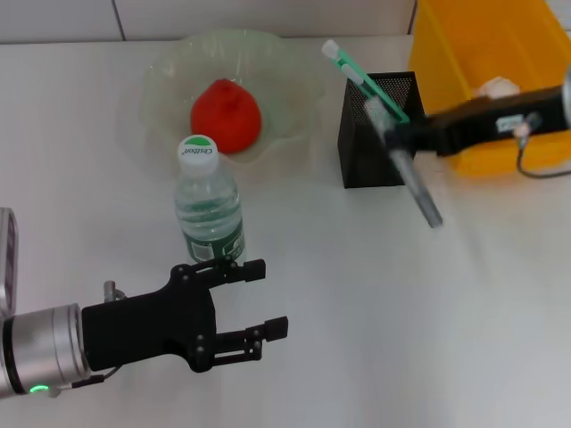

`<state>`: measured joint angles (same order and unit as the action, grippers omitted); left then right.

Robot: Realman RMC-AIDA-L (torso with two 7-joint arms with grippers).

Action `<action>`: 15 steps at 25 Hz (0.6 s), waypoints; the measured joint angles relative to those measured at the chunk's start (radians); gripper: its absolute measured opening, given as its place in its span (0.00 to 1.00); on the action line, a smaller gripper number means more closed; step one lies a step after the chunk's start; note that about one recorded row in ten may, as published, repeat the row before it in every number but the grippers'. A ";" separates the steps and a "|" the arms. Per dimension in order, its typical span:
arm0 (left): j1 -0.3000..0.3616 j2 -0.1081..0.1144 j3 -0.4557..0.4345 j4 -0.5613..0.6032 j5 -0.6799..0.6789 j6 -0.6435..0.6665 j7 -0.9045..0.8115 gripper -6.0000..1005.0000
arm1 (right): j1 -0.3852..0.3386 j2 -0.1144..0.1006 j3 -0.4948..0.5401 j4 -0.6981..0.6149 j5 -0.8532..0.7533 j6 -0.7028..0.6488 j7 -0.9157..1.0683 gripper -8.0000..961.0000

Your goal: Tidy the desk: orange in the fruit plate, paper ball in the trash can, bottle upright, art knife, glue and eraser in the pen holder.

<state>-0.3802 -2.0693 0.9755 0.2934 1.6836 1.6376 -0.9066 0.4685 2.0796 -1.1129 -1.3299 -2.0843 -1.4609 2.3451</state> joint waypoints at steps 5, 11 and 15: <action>-0.003 -0.001 0.000 -0.001 -0.001 -0.003 0.000 0.78 | 0.002 -0.001 0.192 0.170 0.283 -0.002 -0.321 0.14; -0.010 -0.003 -0.006 -0.006 -0.004 -0.002 -0.010 0.78 | 0.063 -0.001 0.370 0.535 0.574 0.035 -0.818 0.14; -0.011 -0.004 -0.009 -0.007 -0.006 -0.002 -0.012 0.78 | 0.099 -0.001 0.394 0.683 0.638 0.103 -1.010 0.14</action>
<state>-0.3909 -2.0734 0.9663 0.2865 1.6777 1.6359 -0.9186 0.5672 2.0786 -0.7186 -0.6466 -1.4461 -1.3580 1.3349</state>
